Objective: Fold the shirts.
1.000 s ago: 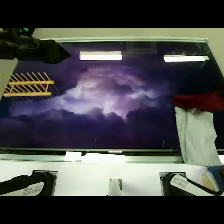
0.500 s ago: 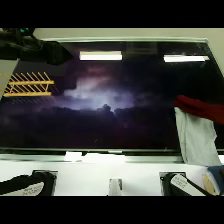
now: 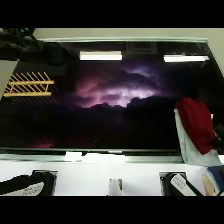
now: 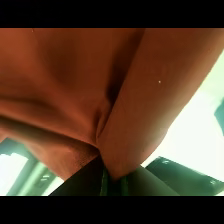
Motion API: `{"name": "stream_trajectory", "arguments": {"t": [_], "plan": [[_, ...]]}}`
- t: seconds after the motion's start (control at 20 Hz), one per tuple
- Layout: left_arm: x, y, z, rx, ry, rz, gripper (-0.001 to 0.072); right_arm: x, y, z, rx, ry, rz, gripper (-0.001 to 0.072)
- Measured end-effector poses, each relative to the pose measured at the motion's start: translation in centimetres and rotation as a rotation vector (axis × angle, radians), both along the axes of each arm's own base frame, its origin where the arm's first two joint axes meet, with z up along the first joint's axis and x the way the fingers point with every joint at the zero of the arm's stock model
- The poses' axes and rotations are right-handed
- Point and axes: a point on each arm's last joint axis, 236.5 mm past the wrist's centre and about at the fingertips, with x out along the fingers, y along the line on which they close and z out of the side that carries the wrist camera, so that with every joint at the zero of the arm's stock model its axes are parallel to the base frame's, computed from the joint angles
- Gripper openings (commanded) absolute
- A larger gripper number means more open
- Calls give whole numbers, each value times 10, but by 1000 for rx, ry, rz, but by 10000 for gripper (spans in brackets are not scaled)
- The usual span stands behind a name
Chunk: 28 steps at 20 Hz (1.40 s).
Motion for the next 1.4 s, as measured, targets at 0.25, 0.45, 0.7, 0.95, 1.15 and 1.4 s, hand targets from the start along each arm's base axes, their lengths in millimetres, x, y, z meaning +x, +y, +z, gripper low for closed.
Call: {"name": "stream_trajectory", "arguments": {"t": [0.25,0.45,0.7,0.95,1.15,1.4], "plan": [[1,0,1,-4,-5,2,34,-16,-3,-26,-35,44,4,458],[6,2,3,6,-29,10,32,25,-47,14,-206,-122,84,547],[33,44,-32,202,-19,133,33,142,-85,155,-551,-594,218,548],[49,97,-122,459,226,273,598,238,38,173,-426,-750,525,681],[40,88,-151,464,326,243,521,258,131,116,-218,-626,671,678],[45,93,-153,454,316,291,510,250,168,81,-124,-501,733,669]]}}
